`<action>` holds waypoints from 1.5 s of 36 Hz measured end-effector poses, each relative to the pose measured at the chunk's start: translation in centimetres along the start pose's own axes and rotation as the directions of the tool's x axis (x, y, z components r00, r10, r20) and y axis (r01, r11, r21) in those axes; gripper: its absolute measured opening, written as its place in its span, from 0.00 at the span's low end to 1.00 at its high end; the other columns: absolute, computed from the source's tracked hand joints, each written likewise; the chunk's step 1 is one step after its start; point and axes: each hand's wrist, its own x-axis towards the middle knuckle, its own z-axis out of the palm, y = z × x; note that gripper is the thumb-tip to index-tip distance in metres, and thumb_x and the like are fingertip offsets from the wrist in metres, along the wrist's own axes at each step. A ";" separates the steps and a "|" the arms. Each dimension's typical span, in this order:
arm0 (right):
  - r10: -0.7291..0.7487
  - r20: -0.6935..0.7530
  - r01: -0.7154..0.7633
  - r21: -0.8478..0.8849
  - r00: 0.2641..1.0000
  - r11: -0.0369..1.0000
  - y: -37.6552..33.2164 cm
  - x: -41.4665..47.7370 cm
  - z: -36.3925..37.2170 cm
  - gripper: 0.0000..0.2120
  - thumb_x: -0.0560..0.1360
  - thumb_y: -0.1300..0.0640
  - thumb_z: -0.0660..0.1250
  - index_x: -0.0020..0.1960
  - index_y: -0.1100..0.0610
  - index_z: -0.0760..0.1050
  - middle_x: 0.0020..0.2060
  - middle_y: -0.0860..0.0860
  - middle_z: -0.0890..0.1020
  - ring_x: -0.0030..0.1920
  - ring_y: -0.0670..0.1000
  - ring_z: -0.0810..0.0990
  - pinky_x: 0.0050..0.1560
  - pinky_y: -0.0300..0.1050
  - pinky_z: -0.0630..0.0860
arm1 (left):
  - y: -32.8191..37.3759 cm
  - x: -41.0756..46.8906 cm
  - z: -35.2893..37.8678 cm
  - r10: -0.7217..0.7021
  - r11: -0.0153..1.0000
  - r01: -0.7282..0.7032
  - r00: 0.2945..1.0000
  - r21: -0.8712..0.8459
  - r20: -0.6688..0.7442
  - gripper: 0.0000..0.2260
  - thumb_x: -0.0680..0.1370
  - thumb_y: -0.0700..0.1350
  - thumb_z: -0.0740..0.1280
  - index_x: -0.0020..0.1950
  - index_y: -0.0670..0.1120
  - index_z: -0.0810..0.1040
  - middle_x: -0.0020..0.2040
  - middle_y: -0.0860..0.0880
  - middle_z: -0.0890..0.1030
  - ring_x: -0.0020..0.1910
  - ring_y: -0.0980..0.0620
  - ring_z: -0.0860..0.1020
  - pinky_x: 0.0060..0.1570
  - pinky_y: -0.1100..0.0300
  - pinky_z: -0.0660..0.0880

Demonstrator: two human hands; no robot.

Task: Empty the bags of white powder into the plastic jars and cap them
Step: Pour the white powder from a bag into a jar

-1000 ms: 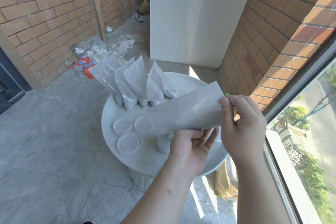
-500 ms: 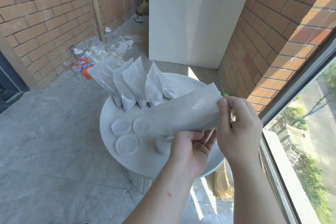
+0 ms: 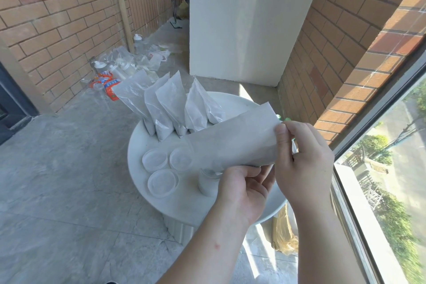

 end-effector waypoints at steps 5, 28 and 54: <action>0.017 0.032 -0.018 0.034 0.999 0.999 0.0 0.0 0.0 0.08 0.82 0.59 0.62 0.46 0.59 0.77 0.40 0.50 0.80 0.43 0.54 0.78 0.43 0.56 0.74 | 0.1 -0.1 0.1 -0.013 1.000 0.014 0.998 -0.004 0.062 0.20 0.74 0.24 0.53 0.53 0.36 0.81 0.45 0.40 0.84 0.37 0.45 0.85 0.33 0.57 0.81; 0.009 0.080 -0.014 0.065 0.997 0.998 0.5 0.0 -0.6 0.08 0.80 0.59 0.64 0.45 0.61 0.79 0.41 0.51 0.80 0.43 0.53 0.77 0.43 0.43 0.72 | 0.0 0.6 -0.4 -0.029 0.998 0.023 0.993 0.055 0.112 0.23 0.71 0.26 0.56 0.64 0.32 0.78 0.62 0.36 0.80 0.50 0.42 0.84 0.42 0.54 0.82; -0.004 -0.002 0.004 0.030 1.000 1.000 -0.4 0.1 -0.1 0.08 0.82 0.60 0.62 0.45 0.60 0.76 0.38 0.53 0.78 0.40 0.56 0.74 0.38 0.56 0.73 | 0.0 0.8 -0.6 0.007 1.000 -0.007 0.999 0.005 0.032 0.21 0.73 0.24 0.53 0.58 0.31 0.79 0.56 0.35 0.83 0.45 0.42 0.84 0.41 0.56 0.83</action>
